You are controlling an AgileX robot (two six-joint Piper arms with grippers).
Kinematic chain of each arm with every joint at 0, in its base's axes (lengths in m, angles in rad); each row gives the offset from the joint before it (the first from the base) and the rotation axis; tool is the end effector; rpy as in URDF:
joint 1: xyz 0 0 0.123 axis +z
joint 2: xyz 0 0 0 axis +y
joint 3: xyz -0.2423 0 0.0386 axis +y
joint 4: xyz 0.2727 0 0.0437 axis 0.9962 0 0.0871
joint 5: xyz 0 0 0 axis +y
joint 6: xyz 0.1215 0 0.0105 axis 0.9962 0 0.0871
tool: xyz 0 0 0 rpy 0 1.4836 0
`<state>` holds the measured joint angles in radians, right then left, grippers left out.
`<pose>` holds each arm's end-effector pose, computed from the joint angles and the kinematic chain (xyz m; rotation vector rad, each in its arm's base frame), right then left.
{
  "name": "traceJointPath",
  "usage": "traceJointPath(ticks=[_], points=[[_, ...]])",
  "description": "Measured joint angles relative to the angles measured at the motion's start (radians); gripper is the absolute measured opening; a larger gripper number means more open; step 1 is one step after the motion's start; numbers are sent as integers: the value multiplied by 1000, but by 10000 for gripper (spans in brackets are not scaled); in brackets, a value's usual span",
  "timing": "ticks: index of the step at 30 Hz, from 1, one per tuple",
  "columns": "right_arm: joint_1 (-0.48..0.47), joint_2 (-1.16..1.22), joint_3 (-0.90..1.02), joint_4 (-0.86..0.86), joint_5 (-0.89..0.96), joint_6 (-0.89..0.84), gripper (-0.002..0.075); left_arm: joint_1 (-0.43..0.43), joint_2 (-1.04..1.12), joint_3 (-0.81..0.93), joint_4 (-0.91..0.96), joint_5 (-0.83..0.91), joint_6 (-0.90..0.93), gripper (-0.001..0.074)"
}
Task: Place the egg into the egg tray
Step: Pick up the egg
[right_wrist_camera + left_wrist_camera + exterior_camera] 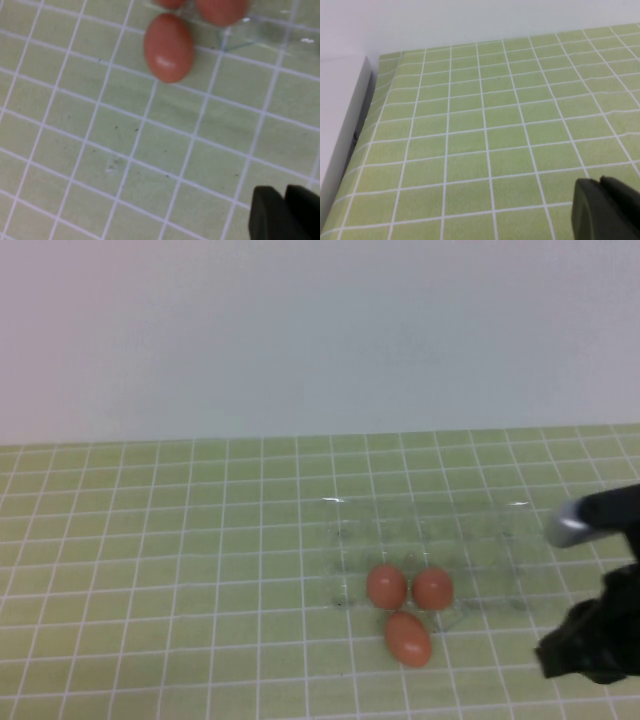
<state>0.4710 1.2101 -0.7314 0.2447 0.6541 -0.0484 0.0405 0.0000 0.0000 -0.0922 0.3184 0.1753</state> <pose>0.2366 0.1407 0.1730 -0.4793 2.5989 0.4089 0.1491 0.0025 0.1774 0.0631 1.8000 0.0656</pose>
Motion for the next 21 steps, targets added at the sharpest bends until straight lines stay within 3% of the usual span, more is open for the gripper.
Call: traceJointPath(ticks=[2,10,14,21], points=[[51,129,-106,0,60,0,115,0,0,0,0,0,0,-2],[146,592,-483,-8,217,0,525,0,0,0,0,0,0,-2],[160,698,-603,-10,237,0,590,0,0,0,0,0,0,-2],[163,776,-672,-19,249,4,607,0,0,0,0,0,0,-2]])
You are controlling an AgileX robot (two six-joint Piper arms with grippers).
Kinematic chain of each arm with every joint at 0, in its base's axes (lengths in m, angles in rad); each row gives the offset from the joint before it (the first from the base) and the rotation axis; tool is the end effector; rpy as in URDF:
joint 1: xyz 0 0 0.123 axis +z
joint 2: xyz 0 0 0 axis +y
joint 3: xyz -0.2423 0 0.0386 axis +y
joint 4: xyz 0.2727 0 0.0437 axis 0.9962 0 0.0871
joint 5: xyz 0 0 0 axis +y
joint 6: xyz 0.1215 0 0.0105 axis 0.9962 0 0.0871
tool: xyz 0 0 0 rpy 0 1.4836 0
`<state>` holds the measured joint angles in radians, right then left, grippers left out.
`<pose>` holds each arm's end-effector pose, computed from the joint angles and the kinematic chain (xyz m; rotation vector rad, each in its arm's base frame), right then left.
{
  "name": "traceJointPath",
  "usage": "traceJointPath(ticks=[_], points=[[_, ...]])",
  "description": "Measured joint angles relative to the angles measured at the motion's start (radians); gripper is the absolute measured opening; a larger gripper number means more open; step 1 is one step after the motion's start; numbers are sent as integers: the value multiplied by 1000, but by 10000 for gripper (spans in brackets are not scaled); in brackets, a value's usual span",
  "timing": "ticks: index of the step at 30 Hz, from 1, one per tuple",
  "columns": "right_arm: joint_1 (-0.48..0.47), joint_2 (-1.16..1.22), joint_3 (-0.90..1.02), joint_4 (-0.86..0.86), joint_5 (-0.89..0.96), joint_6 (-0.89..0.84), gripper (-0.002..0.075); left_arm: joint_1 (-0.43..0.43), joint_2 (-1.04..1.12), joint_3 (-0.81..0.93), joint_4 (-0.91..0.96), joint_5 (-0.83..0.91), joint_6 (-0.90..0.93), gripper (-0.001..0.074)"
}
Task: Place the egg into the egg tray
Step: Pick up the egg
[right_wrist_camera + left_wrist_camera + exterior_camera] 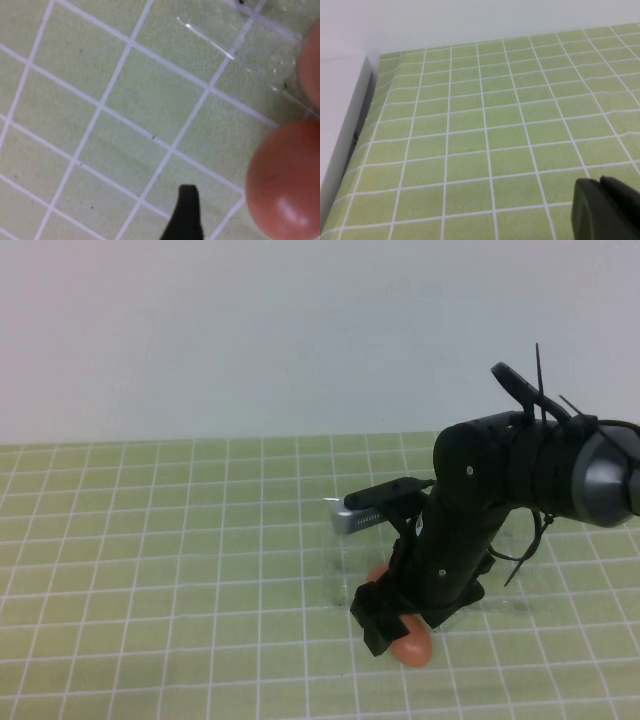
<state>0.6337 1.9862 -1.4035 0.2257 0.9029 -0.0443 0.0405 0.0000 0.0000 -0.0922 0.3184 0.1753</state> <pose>0.3151 0.2582 0.0975 -0.8226 2.8979 0.3489 0.1491 0.0025 0.1774 0.0631 1.8000 0.0656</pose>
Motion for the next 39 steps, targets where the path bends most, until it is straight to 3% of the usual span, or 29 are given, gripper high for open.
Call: traceJointPath(ticks=[24,39], points=[[39,31,-7,18,15,-20,608,0,0,0,0,0,0,-2],[74,60,-14,7,-75,-31,608,0,0,0,0,0,0,-2]])
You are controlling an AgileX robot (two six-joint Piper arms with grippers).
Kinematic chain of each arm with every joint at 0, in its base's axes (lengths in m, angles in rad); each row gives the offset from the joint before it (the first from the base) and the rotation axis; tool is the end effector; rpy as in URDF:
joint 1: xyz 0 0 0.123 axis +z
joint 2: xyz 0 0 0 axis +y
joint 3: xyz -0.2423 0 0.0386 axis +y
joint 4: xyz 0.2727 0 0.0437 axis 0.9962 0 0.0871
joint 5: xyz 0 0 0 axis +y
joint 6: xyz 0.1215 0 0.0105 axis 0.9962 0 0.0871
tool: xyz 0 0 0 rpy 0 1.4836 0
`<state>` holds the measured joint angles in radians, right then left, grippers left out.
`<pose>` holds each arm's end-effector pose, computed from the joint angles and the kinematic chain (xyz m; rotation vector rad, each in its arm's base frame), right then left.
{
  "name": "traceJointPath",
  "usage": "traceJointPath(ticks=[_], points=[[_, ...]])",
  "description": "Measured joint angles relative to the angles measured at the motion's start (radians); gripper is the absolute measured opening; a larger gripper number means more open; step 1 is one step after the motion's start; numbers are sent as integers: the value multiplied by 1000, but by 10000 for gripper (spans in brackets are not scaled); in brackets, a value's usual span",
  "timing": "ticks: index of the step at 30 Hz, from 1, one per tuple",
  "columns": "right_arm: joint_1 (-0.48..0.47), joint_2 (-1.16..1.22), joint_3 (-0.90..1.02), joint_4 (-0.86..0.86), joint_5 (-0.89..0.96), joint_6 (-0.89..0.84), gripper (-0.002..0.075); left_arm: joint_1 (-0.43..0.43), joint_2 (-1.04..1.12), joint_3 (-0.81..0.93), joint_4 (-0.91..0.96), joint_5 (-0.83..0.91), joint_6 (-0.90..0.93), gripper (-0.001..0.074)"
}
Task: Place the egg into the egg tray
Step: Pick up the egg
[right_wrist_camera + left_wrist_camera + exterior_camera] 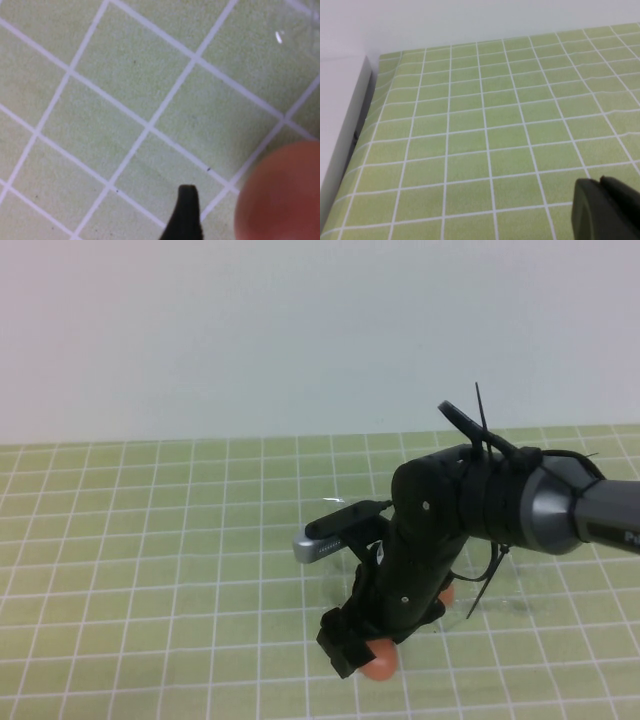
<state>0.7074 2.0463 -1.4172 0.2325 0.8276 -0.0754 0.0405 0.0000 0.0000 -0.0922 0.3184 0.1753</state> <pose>0.3035 0.2867 0.0782 -0.9433 2.8351 0.3597 0.1491 0.0025 0.1774 0.0631 1.8000 0.0656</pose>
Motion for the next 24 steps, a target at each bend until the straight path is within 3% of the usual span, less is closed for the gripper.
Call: traceJointPath(ticks=[19,24], points=[[16,94,-136,-42,87,45,607,0,0,0,0,0,0,-2],[16,94,-139,-48,83,41,562,0,0,0,0,0,0,-2]])
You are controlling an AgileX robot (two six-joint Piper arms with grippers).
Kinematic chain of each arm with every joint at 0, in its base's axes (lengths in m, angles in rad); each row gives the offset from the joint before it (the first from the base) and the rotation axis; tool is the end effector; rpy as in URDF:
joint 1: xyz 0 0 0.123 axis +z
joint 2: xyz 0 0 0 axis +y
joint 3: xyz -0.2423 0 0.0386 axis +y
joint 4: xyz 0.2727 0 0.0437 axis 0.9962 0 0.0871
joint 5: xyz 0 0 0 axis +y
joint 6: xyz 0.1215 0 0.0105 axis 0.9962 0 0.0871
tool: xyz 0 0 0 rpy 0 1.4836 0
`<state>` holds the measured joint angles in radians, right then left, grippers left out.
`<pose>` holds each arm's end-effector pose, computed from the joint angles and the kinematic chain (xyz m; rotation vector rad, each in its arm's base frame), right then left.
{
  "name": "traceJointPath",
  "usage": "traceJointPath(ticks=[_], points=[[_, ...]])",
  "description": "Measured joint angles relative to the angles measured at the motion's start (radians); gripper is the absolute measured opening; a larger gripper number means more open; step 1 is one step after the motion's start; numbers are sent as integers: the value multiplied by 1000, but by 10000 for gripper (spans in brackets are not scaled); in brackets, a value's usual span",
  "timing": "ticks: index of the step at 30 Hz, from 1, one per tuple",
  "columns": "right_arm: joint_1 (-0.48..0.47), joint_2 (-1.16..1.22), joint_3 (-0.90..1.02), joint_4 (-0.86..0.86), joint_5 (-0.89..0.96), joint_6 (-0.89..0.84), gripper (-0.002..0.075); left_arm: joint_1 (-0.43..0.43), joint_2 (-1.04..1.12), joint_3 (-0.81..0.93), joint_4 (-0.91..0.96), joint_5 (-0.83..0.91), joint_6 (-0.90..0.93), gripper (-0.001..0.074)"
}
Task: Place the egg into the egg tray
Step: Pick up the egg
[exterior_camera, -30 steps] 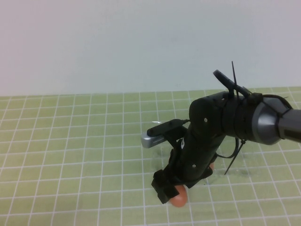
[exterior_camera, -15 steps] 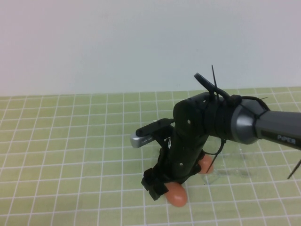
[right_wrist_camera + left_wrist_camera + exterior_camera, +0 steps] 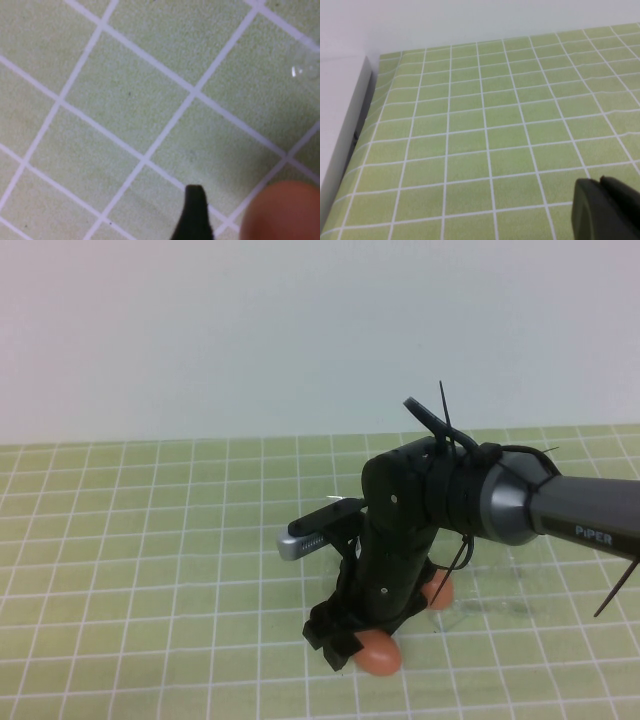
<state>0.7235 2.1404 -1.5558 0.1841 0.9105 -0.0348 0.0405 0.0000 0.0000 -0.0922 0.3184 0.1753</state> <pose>0.3145 0.3013 0.0733 -0.9763 2.8640 0.3038 0.1491 0.0025 0.1774 0.0631 1.8000 0.0656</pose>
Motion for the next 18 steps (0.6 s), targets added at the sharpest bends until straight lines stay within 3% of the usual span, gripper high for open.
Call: traceJointPath(ticks=[10,18], points=[[0,0,0,-2,13,-14,402,0,0,0,0,0,0,-2],[2,0,0,21,46,-14,388,0,0,0,0,0,0,-1]])
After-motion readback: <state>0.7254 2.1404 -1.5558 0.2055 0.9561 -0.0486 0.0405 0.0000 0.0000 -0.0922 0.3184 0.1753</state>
